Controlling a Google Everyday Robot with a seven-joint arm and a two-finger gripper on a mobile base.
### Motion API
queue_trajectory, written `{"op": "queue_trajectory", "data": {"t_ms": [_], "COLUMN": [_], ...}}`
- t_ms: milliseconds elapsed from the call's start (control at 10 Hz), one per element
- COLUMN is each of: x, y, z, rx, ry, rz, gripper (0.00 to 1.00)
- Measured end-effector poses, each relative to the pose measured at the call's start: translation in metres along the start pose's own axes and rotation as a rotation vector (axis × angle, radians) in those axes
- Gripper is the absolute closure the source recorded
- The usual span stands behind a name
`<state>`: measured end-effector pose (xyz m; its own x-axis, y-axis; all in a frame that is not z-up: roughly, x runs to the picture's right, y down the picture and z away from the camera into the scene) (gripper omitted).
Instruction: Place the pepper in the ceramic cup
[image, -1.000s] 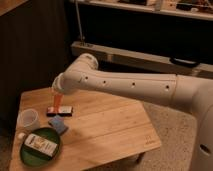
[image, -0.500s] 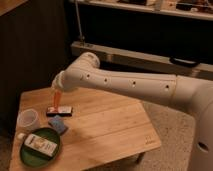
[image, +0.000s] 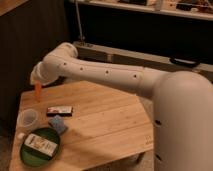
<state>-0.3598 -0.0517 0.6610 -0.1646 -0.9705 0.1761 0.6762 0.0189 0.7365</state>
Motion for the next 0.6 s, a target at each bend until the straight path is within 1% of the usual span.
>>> {"op": "queue_trajectory", "data": {"t_ms": [100, 200, 300, 400, 500, 600], "x": [-0.004, -0.010, -0.019, -0.026, -0.032, -0.034], "y": [-0.019, -0.032, -0.043, -0.048, -0.047, -0.043], "z": [0.007, 0.011, 0.013, 0.013, 0.012, 0.011], "rx": [0.036, 0.070, 0.114, 0.143, 0.183, 0.198], "ry": [-0.001, 0.004, 0.014, 0.027, 0.045, 0.057], "rz": [-0.040, -0.079, -0.123, -0.146, -0.191, -0.217], "gripper": [0.89, 0.89, 0.89, 0.89, 0.89, 0.89]}}
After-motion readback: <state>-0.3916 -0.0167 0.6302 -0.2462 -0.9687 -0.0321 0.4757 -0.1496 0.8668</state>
